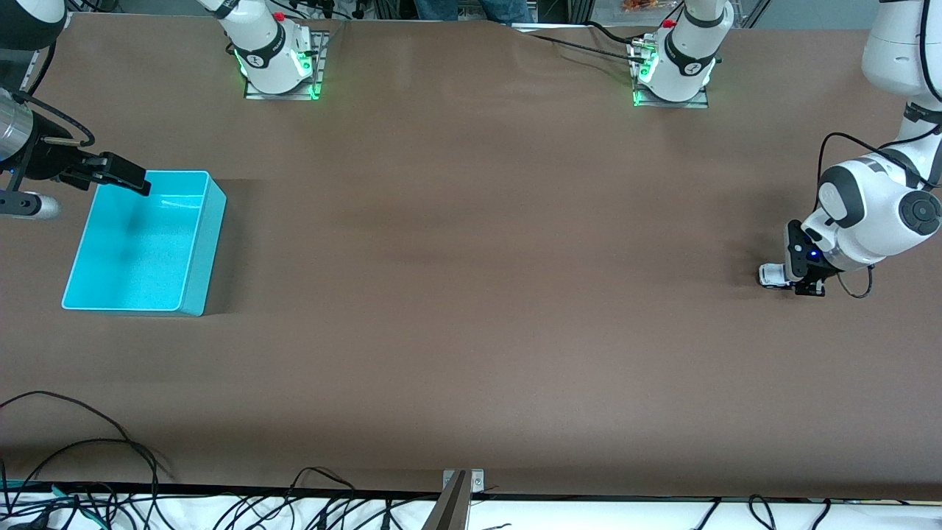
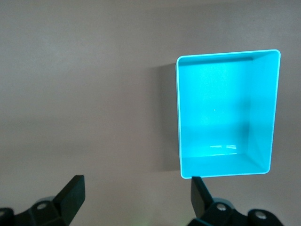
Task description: Wind and store white jeep toy
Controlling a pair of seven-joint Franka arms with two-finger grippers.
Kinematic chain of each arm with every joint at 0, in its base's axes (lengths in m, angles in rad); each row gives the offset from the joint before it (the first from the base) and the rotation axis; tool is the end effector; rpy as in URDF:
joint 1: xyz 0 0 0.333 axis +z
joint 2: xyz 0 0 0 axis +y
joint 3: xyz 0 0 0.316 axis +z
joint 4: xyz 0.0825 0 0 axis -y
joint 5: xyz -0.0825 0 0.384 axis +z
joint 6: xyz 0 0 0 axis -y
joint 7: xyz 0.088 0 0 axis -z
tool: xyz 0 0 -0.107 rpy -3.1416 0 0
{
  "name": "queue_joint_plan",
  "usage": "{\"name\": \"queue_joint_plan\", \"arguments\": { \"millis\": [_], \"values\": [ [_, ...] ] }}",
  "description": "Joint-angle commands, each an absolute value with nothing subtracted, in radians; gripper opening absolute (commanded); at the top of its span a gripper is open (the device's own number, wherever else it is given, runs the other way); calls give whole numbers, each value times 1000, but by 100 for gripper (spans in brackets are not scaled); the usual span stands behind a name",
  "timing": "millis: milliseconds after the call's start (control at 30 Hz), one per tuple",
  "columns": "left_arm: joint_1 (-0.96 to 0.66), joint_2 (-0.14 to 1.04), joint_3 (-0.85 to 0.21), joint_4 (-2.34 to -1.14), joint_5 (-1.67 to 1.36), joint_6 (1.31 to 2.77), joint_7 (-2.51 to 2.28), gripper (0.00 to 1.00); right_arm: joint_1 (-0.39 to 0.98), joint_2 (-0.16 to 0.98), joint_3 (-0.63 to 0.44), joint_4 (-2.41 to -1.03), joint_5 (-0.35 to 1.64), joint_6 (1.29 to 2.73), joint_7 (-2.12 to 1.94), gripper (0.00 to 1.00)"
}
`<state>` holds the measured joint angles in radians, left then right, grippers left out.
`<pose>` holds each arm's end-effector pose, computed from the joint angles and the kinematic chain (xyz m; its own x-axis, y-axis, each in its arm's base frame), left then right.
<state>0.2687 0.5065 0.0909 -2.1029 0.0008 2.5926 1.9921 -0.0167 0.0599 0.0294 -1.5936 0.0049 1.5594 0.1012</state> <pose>0.5408 0.2038 0.1730 -0.0739 -0.9967 -0.0344 -0.9968 0.0728 0.0319 0.5683 0.0073 0.5792 0.9916 -0.0883 -0.0941 -0.0884 -0.9961 0.0029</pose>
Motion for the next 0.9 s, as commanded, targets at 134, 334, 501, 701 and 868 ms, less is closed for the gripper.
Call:
{"name": "queue_joint_plan", "arguments": {
  "millis": [134,334,501,701,868],
  "values": [
    [287,517,109,-2129,3,2560,2037,100,-6,58,18,-1583,8,1545,95,100],
    [287,482,107,-2129,3,2531,2034,100,-8,58,18,-1582,8,1545,95,100],
    [285,445,104,-2123,2,2481,2028,100,-6,58,18,-1582,8,1545,95,100],
    [285,430,103,-2086,2,2398,2005,100,-6,58,18,-1582,8,1546,95,100],
    [284,391,77,-2031,2,2292,1959,100,-8,58,18,-1582,8,1546,95,100]
  ]
}}
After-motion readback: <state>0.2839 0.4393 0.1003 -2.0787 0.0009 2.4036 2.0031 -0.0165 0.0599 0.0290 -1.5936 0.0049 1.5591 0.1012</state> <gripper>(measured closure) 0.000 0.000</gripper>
